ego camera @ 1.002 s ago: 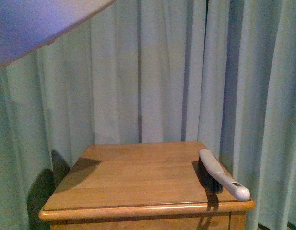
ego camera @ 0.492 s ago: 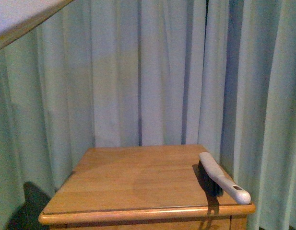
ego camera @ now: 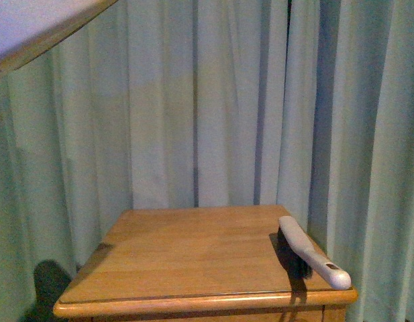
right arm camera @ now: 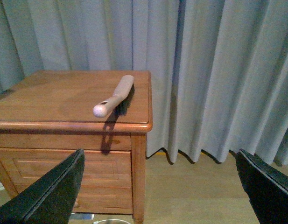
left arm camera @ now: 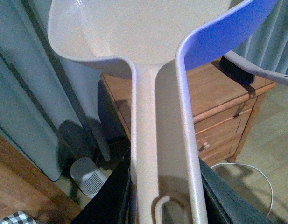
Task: Clean up trash
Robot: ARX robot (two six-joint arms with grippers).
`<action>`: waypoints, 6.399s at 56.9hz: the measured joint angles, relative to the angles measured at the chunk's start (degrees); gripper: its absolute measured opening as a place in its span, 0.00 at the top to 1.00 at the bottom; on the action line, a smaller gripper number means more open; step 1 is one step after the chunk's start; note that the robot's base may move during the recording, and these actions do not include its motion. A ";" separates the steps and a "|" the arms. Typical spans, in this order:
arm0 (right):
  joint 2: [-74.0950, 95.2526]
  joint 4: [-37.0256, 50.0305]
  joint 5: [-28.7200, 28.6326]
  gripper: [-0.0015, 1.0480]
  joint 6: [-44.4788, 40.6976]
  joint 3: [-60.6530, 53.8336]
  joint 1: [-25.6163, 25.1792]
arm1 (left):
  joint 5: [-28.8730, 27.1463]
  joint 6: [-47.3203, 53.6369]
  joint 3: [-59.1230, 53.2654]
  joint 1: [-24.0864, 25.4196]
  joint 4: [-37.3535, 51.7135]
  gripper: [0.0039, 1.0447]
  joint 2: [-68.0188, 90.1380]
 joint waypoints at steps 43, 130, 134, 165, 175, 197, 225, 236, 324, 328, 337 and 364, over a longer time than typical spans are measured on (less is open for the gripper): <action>0.00 0.00 0.00 0.07 -0.02 0.00 0.00 | -0.50 -0.44 -0.28 -1.33 -0.13 0.73 -0.48; 106.03 -31.06 17.40 0.07 28.85 85.68 13.14 | -0.55 -0.46 -0.35 -1.40 -0.13 0.73 -0.70; 107.38 -30.77 16.87 0.07 29.14 86.16 13.25 | -0.55 -0.46 -0.35 -1.40 -0.13 0.73 -0.70; 115.73 -28.59 12.63 0.07 31.78 88.65 13.86 | -0.55 -0.46 -0.35 -1.40 -0.13 0.73 -0.70; 116.28 -28.48 12.72 0.07 31.74 88.70 14.23 | -0.55 -0.46 -0.35 -1.40 -0.13 0.73 -0.70; 116.30 -28.48 13.20 0.59 31.74 88.59 14.25 | -0.55 -0.46 -0.35 -1.40 -0.13 0.73 -0.70; 115.47 -27.63 13.14 0.79 31.02 87.41 13.55 | -0.55 -0.46 -0.35 -1.40 -0.13 0.73 -0.70; 111.62 -25.68 15.80 0.79 27.30 87.10 13.09 | -0.55 -0.46 -0.35 -1.40 -0.13 0.73 -0.70; 47.23 -10.45 79.10 0.80 1.99 44.68 50.86 | -0.55 -0.46 -0.35 -1.40 -0.13 0.73 -0.70; 45.70 -13.90 79.69 0.80 4.00 44.74 50.82 | -0.57 -0.46 -0.35 -1.40 -0.13 0.73 -0.70; 42.88 -21.33 81.26 0.80 8.11 45.35 49.92 | -0.55 -0.46 -0.35 -1.40 -0.13 0.73 -0.70; 31.58 -23.41 61.18 0.80 18.91 39.93 39.26 | -0.55 -0.46 -0.35 -1.40 -0.13 0.73 -0.70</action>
